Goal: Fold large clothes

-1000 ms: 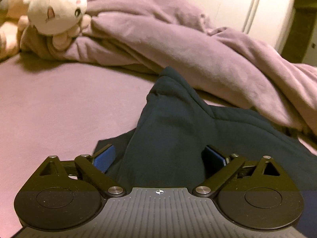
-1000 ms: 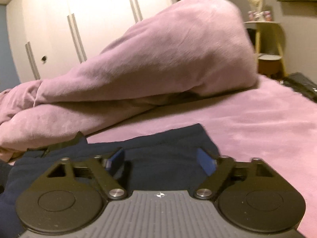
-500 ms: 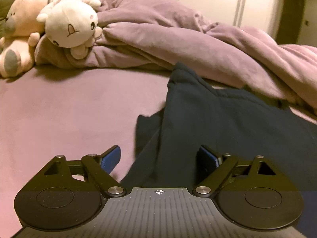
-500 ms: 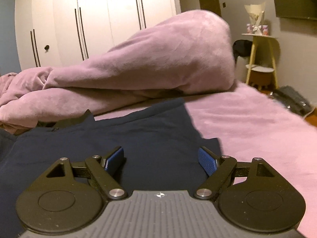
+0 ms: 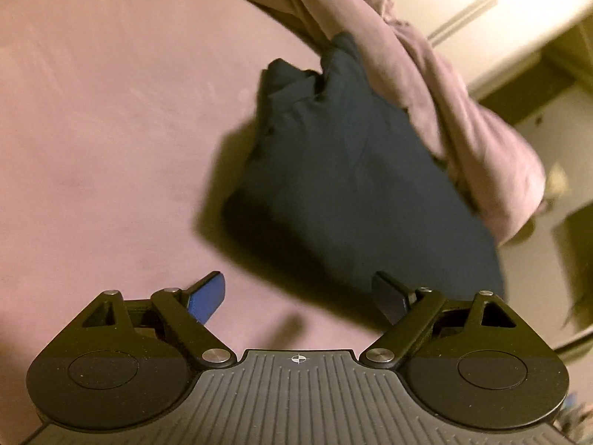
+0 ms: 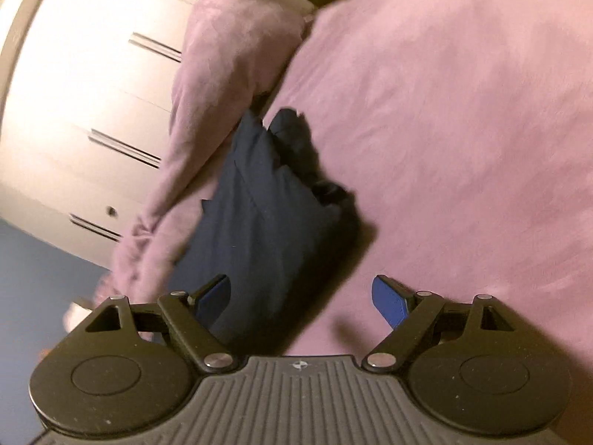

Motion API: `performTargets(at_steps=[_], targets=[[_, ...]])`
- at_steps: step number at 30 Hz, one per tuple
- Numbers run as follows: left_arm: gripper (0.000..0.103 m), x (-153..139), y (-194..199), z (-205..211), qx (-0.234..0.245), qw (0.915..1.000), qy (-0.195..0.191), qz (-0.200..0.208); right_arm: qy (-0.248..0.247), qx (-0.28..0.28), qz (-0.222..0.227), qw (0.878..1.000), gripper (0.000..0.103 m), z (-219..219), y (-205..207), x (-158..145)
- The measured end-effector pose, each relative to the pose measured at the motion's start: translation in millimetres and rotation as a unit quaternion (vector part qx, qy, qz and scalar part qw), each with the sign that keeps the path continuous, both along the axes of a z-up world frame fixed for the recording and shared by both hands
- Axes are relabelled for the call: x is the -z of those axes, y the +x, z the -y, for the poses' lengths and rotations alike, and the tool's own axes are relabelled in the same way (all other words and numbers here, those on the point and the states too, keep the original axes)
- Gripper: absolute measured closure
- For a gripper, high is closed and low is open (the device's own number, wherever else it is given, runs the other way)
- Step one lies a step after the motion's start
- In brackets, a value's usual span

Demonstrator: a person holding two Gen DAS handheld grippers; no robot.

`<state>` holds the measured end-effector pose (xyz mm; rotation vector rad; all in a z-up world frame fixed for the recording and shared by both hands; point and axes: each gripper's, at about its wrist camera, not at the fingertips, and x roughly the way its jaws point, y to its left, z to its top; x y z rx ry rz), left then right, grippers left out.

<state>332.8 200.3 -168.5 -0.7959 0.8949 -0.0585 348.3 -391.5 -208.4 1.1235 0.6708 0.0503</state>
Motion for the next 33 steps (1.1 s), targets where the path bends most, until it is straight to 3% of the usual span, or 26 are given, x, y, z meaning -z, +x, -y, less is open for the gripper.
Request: performTargets(at_steps=[4, 7, 10, 13, 14, 15, 18, 21, 27, 33], targets=[[0.011, 15.8, 24.5, 2.1, -0.066, 0.9949, -0.077, -0.001, 0.09, 0.021, -0.003, 0.996, 0.024, 0.1, 23.2, 14.2], [0.013, 23.6, 33.6, 1.2, -0.102, 0.9904, -0.093, -0.011, 0.154, 0.04, -0.027, 0.987, 0.058, -3.2, 41.5, 30.8], [0.028, 34.0, 35.7, -7.5, -0.132, 0.9835, -0.123, -0.018, 0.184, 0.053, -0.037, 0.981, 0.064, -6.6, 50.7, 44.3], [0.044, 42.6, 38.4, -16.3, -0.138, 0.9797, -0.144, -0.021, 0.155, 0.047, -0.029, 0.986, 0.069, -10.1, 53.5, 39.6], [0.049, 41.6, 39.2, -16.5, -0.134, 0.9813, -0.138, -0.017, 0.137, 0.045, -0.029, 0.989, 0.072, -11.4, 53.7, 36.4], [0.062, 36.6, 37.7, -15.3, -0.125, 0.984, -0.126, -0.004, 0.121, 0.044, -0.028, 0.991, 0.074, -13.8, 53.4, 32.1], [0.07, 17.3, 33.1, -13.0, -0.104, 0.9892, -0.099, 0.031, 0.038, 0.03, -0.01, 0.999, 0.083, -20.8, 49.9, 5.2], [0.073, -0.1, 28.7, -14.9, -0.095, 0.9881, -0.107, 0.057, -0.016, 0.016, 0.01, 1.0, 0.086, -27.3, 47.3, -21.4], [0.073, -43.4, -13.6, -7.3, -0.044, 0.9905, -0.092, 0.092, -0.052, 0.007, 0.025, 0.998, 0.088, -18.5, 12.1, -48.6], [0.073, -59.2, -107.0, -4.3, 0.0, 0.9954, -0.073, 0.062, -0.066, -0.021, 0.008, 0.998, 0.088, -2.2, -65.9, -60.7]])
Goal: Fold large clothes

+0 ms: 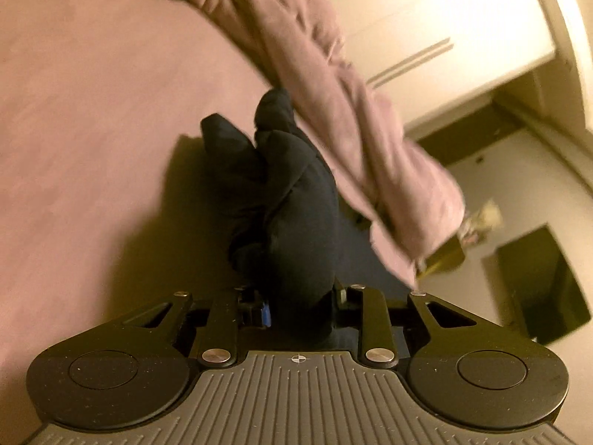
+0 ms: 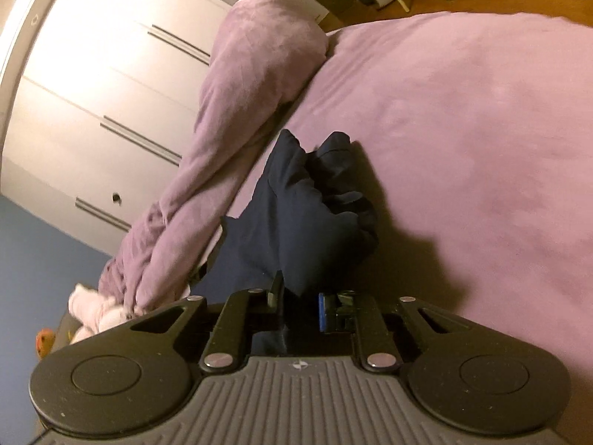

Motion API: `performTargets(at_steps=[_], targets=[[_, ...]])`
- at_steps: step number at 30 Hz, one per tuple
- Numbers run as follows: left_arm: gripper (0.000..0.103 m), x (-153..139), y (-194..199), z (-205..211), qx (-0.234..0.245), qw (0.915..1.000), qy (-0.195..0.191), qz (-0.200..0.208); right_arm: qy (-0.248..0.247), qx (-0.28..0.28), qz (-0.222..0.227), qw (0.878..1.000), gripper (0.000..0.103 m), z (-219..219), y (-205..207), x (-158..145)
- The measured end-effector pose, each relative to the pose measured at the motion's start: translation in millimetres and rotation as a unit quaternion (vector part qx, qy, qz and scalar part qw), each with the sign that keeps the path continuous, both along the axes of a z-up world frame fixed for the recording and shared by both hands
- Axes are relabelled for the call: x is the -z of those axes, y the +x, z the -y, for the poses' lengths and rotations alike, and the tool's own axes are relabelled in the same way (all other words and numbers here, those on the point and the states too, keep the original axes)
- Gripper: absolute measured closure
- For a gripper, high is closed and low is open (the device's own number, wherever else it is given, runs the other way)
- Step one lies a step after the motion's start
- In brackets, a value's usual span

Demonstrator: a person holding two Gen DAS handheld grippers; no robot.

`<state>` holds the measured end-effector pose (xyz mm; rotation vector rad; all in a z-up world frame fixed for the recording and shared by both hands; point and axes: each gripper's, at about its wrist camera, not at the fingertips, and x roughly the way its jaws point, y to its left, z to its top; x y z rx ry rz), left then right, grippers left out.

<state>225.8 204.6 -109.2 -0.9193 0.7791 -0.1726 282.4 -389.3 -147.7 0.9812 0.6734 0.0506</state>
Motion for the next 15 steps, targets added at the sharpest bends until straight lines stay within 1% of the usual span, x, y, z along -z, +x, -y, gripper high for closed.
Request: performTargets(at_steps=[2, 4, 5, 7, 8, 9, 10, 11, 12, 13, 14, 15], targets=[[0.072, 1.3, -29.5, -0.4, 0.01, 0.9998, 0.002, -0.016, 0.002, -0.01, -0.022, 1.0, 0.088, 3.1, -30.9, 0.5], [0.067, 5.4, -50.4, 1.0, 0.02, 0.9985, 0.021, -0.047, 0.006, -0.017, -0.048, 0.999, 0.085, 8.6, -60.9, 4.6], [0.066, 8.8, -56.3, 0.6, 0.02, 0.9976, 0.026, -0.061, 0.008, -0.021, -0.059, 0.998, 0.08, 12.3, -72.4, 6.2], [0.062, 8.9, -65.1, -4.8, 0.005, 0.9954, 0.05, -0.082, 0.006, -0.022, -0.076, 0.997, 0.078, 25.0, -87.8, 5.8], [0.062, 6.5, -67.7, -8.8, -0.005, 0.9944, 0.058, -0.088, -0.008, -0.009, -0.081, 0.997, 0.072, 31.8, -95.4, 1.5], [0.059, 2.9, -69.9, -11.9, -0.012, 0.9941, 0.064, -0.087, -0.03, 0.007, -0.083, 0.996, 0.067, 38.7, -101.7, -6.1], [0.056, -2.7, -70.2, -13.8, -0.026, 0.9932, 0.076, -0.084, -0.054, 0.024, -0.077, 0.995, 0.056, 44.4, -105.3, -15.7], [0.055, -9.9, -71.3, -13.6, -0.043, 0.9911, 0.1, -0.076, -0.076, 0.037, -0.062, 0.994, 0.046, 46.7, -107.5, -25.6], [0.054, -17.8, -68.3, -11.8, -0.057, 0.9877, 0.131, -0.065, -0.095, 0.041, -0.046, 0.994, 0.044, 46.3, -102.9, -32.9], [0.051, -25.1, -64.1, -9.0, -0.065, 0.9844, 0.154, -0.055, -0.12, 0.033, -0.026, 0.992, 0.044, 38.7, -97.2, -41.2], [0.048, -30.2, -58.6, -5.3, -0.07, 0.983, 0.164, -0.043, -0.147, 0.019, -0.01, 0.989, 0.044, 26.1, -89.0, -47.4], [0.042, -33.6, -49.7, 1.0, -0.066, 0.9832, 0.167, -0.031, -0.177, -0.002, 0.006, 0.984, 0.044, 7.9, -76.7, -52.2]])
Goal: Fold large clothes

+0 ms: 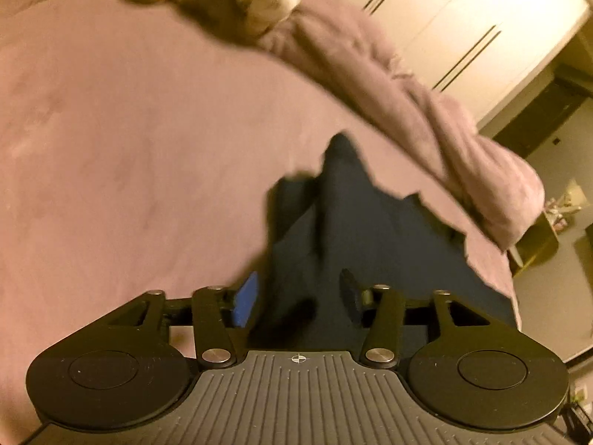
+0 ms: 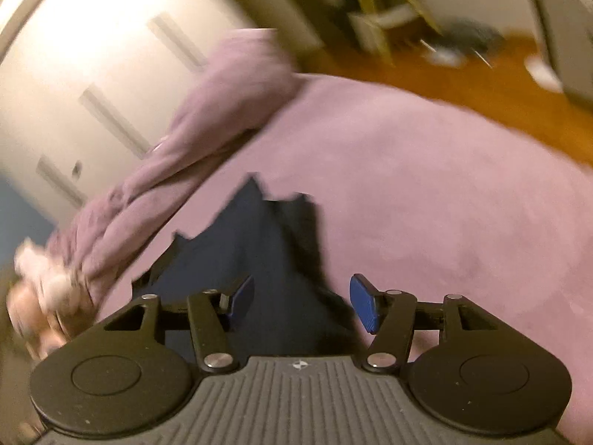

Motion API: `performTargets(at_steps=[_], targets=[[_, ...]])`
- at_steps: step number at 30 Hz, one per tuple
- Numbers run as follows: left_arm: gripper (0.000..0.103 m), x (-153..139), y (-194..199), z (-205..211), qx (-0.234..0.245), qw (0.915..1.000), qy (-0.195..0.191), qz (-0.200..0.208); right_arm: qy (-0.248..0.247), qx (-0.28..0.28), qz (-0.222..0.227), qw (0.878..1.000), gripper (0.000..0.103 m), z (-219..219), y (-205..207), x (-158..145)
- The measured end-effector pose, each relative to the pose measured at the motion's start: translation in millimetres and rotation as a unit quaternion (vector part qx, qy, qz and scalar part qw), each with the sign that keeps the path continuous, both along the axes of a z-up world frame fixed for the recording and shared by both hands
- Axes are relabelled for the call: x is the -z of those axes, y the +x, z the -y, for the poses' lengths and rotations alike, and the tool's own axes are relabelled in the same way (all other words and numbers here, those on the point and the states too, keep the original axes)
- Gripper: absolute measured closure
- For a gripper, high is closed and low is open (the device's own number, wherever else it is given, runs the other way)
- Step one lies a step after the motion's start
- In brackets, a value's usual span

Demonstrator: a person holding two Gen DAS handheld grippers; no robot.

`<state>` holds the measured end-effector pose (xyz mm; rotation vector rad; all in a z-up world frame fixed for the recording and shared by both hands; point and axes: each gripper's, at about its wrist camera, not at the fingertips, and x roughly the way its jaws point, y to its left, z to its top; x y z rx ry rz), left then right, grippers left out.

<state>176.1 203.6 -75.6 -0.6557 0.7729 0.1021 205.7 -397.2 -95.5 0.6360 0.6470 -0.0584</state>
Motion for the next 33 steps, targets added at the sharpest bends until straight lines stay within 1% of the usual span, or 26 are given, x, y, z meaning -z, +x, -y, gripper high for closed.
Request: performTargets(at_steps=[1, 3, 4, 5, 6, 7, 9, 10, 11, 12, 13, 15, 16, 17, 19, 20, 21, 22, 23, 25, 27, 30, 31, 32, 33], targets=[[0.042, -2.8, 11.3, 8.7, 0.012, 0.9999, 0.004, 0.01, -0.021, -0.023, 0.012, 0.999, 0.044, -18.0, 11.5, -1.7], [0.042, -6.5, 38.4, 33.3, 0.031, 0.9987, 0.033, 0.021, -0.049, -0.079, 0.027, 0.995, 0.045, -59.0, 43.2, 1.8], [0.04, -5.8, 51.7, 49.0, 0.046, 0.9967, 0.058, 0.032, -0.063, -0.105, 0.028, 0.992, 0.049, -82.6, 62.5, 6.6], [0.038, -4.2, 61.4, 63.3, 0.061, 0.9934, 0.086, 0.045, -0.075, -0.117, 0.027, 0.99, 0.055, -99.8, 77.4, 10.3], [0.038, -1.1, 74.4, 77.9, 0.065, 0.9896, 0.118, 0.051, -0.086, -0.132, 0.026, 0.987, 0.06, -117.2, 93.9, 15.8], [0.036, 2.4, 84.2, 89.1, 0.064, 0.9861, 0.143, 0.056, -0.106, -0.143, 0.022, 0.984, 0.067, -134.9, 114.0, 21.2], [0.034, 15.4, 108.7, 107.3, 0.07, 0.9802, 0.175, 0.062, -0.14, -0.147, 0.017, 0.979, 0.068, -156.6, 142.7, 27.3], [0.034, 23.2, 119.7, 113.8, 0.07, 0.9787, 0.186, 0.051, -0.171, -0.15, 0.011, 0.974, 0.069, -164.6, 160.7, 33.5], [0.034, 31.2, 129.6, 119.1, 0.068, 0.9782, 0.192, 0.04, -0.203, -0.142, -0.003, 0.969, 0.072, -168.3, 169.0, 37.7], [0.034, 40.5, 136.9, 122.7, 0.068, 0.9765, 0.201, 0.038, -0.231, -0.14, -0.011, 0.963, 0.075, -168.7, 182.9, 44.5], [0.035, 48.1, 143.9, 126.7, 0.066, 0.9726, 0.219, 0.039, -0.253, -0.139, -0.014, 0.957, 0.077, -165.8, 192.0, 49.8], [0.034, 59.1, 154.4, 135.3, 0.067, 0.9607, 0.265, 0.046, -0.314, -0.117, -0.017, 0.942, 0.077, -155.4, 203.1, 59.4], [0.034, 64.6, 158.6, 138.5, 0.069, 0.9564, 0.279, 0.049, -0.335, -0.106, -0.017, 0.936, 0.077, -146.4, 208.4, 64.5], [0.034, 70.8, 163.5, 141.3, 0.07, 0.9545, 0.285, 0.05, -0.341, -0.093, -0.021, 0.935, 0.077, -134.3, 214.9, 68.3], [0.032, 81.2, 170.6, 143.8, 0.074, 0.9526, 0.29, 0.054, -0.33, -0.065, -0.022, 0.941, 0.075, -102.1, 222.8, 74.2], [0.032, 84.7, 173.8, 144.7, 0.075, 0.9517, 0.293, 0.055, -0.321, -0.05, -0.026, 0.945, 0.069, -91.5, 226.1, 78.0], [0.031, 87.6, 175.8, 144.5, 0.076, 0.9517, 0.292, 0.059, -0.298, -0.044, -0.025, 0.953, 0.068, -81.7, 227.0, 81.2], [0.031, 89.2, 176.5, 142.7, 0.076, 0.9531, 0.287, 0.058, -0.284, -0.038, -0.023, 0.958, 0.065, -76.0, 227.1, 84.3], [0.031, 89.6, 176.5, 140.0, 0.076, 0.9552, 0.28, 0.057, -0.289, -0.036, -0.023, 0.956, 0.065, -76.4, 225.3, 84.1], [0.031, 87.0, 175.1, 136.5, 0.078, 0.9583, 0.269, 0.058, -0.323, -0.038, -0.025, 0.945, 0.064, -86.9, 225.9, 82.1], [0.03, 80.4, 169.7, 131.9, 0.084, 0.9614, 0.257, 0.051, -0.345, -0.042, -0.031, 0.937, 0.062, -94.3, 223.3, 79.4], [0.029, 65.1, 149.4, 128.7, 0.1, 0.9602, 0.258, 0.037, -0.36, -0.052, -0.047, 0.93, 0.062, -103.6, 214.7, 62.7], [0.029, 59.6, 136.6, 126.5, 0.107, 0.9589, 0.26, 0.039, -0.356, -0.063, -0.045, 0.931, 0.054, -107.0, 205.3, 56.1], [0.029, 54.5, 122.2, 123.8, 0.109, 0.9584, 0.26, 0.043, -0.349, -0.078, -0.04, 0.933, 0.043, -112.0, 192.2, 49.8], [0.028, 49.2, 106.9, 119.7, 0.109, 0.9594, 0.256, 0.048, -0.342, -0.092, -0.03, 0.935, 0.037, -117.6, 173.3, 43.8]])
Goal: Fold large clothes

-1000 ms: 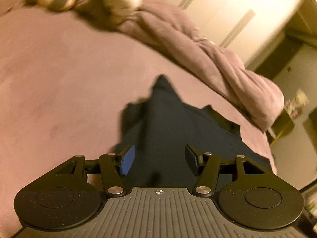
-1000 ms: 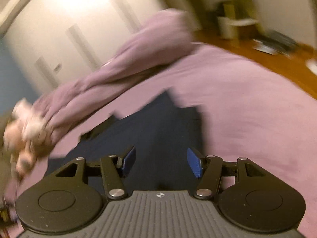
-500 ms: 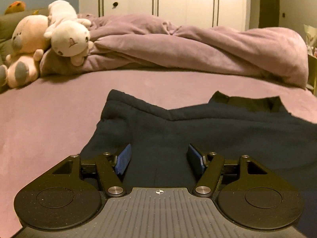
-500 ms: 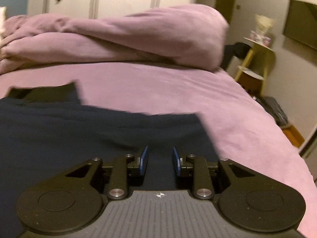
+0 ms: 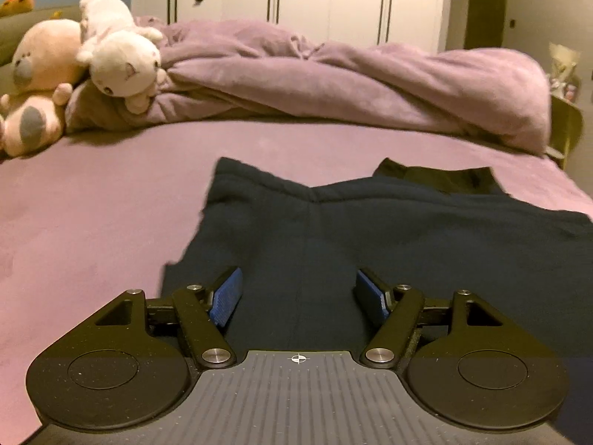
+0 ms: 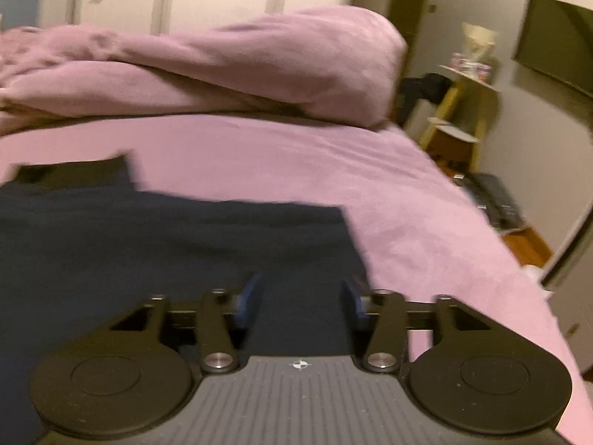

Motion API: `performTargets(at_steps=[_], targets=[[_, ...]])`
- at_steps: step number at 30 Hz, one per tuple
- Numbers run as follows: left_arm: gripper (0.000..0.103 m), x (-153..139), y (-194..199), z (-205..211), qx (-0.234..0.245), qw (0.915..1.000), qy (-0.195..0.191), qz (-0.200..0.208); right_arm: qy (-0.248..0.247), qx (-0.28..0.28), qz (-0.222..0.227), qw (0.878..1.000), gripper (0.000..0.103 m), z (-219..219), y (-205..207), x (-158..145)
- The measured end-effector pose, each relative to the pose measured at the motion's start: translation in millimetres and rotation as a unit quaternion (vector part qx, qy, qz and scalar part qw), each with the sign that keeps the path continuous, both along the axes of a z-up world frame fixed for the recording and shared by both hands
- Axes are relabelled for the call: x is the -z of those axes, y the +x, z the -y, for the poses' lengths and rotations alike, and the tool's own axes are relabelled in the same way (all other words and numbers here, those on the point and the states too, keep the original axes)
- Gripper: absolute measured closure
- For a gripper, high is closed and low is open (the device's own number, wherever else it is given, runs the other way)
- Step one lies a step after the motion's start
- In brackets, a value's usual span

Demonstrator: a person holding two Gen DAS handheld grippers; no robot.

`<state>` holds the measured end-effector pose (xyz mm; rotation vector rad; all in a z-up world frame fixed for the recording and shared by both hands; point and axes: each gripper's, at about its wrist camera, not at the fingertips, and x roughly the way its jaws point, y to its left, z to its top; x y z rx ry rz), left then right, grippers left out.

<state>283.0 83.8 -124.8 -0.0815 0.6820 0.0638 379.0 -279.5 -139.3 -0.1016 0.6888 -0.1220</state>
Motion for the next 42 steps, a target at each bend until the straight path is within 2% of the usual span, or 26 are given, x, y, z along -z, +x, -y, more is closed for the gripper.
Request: performTargets(at_steps=[1, 3, 6, 9, 11, 12, 15, 18, 20, 22, 24, 25, 27, 28, 30, 31, 37, 39, 42], targets=[[0.026, -5.1, -16.4, -4.9, 0.0, 1.0, -0.009, 0.003, 0.002, -0.009, 0.009, 1.0, 0.027, -6.8, -17.9, -3.9], [0.025, -12.7, -45.7, -14.4, 0.006, 0.9996, -0.027, -0.003, 0.017, -0.027, 0.022, 0.999, 0.026, -16.5, -50.1, -10.8], [0.024, -23.3, -90.8, -32.0, 0.0, 0.9988, -0.049, -0.005, 0.07, -0.049, 0.03, 0.996, 0.025, -24.8, -91.5, -10.0], [0.019, -28.8, -119.6, -54.0, -0.036, 0.997, -0.066, -0.019, 0.083, -0.054, 0.047, 0.994, 0.025, -30.3, -121.1, -4.5], [0.018, -23.9, -133.2, -73.8, -0.065, 0.9914, -0.107, -0.037, 0.089, -0.057, 0.053, 0.993, 0.025, -31.7, -134.6, -1.1], [0.018, -20.4, -136.1, -82.5, -0.071, 0.9869, -0.137, -0.047, 0.096, -0.058, 0.054, 0.992, 0.025, -31.1, -139.3, -0.5], [0.018, -2.2, -140.6, -105.2, -0.078, 0.9611, -0.253, -0.079, 0.103, -0.057, 0.053, 0.992, 0.027, -35.7, -150.7, -5.7], [0.018, 10.3, -136.5, -112.5, -0.078, 0.9432, -0.311, -0.088, 0.123, -0.067, 0.042, 0.989, 0.04, -44.6, -153.4, -14.1], [0.018, 17.8, -128.5, -113.5, -0.078, 0.9336, -0.334, -0.103, 0.134, -0.082, 0.035, 0.987, 0.068, -54.4, -151.4, -16.2], [0.015, 21.3, -118.2, -112.4, -0.078, 0.93, -0.341, -0.114, 0.135, -0.104, 0.025, 0.985, 0.082, -69.4, -148.8, -17.7], [0.014, 26.1, -108.0, -112.5, -0.078, 0.9316, -0.336, -0.113, 0.145, -0.123, 0.024, 0.981, 0.087, -83.7, -146.9, -18.1], [0.015, 29.8, -103.4, -113.5, -0.086, 0.9287, -0.342, -0.115, 0.149, -0.133, 0.022, 0.98, 0.088, -90.6, -145.2, -18.0], [0.019, 35.5, -97.3, -120.5, -0.105, 0.9162, -0.374, -0.1, 0.134, -0.143, 0.021, 0.98, 0.088, -107.7, -144.1, -15.6], [0.025, 39.0, -94.3, -124.0, -0.116, 0.9077, -0.392, -0.094, 0.128, -0.147, 0.018, 0.981, 0.088, -115.3, -142.2, -13.1], [0.028, 47.3, -89.2, -129.9, -0.124, 0.8887, -0.431, -0.093, 0.113, -0.14, 0.013, 0.984, 0.088, -125.6, -140.5, -7.4], [0.031, 50.7, -87.3, -131.1, -0.125, 0.8832, -0.443, -0.091, 0.103, -0.136, 0.009, 0.985, 0.088, -129.7, -138.9, -3.2], [0.048, 45.6, -87.8, -135.9, -0.109, 0.877, -0.462, -0.077, 0.056, -0.152, 0.0, 0.987, 0.09, -143.1, -138.0, 6.4], [0.05, 39.3, -87.6, -137.9, -0.106, 0.8801, -0.457, -0.073, 0.058, -0.151, 0.004, 0.987, 0.095, -144.3, -141.1, -0.2], [0.051, 26.8, -83.1, -133.5, -0.102, 0.8875, -0.443, -0.077, 0.059, -0.142, 0.016, 0.988, 0.096, -142.8, -146.9, -1.1]])
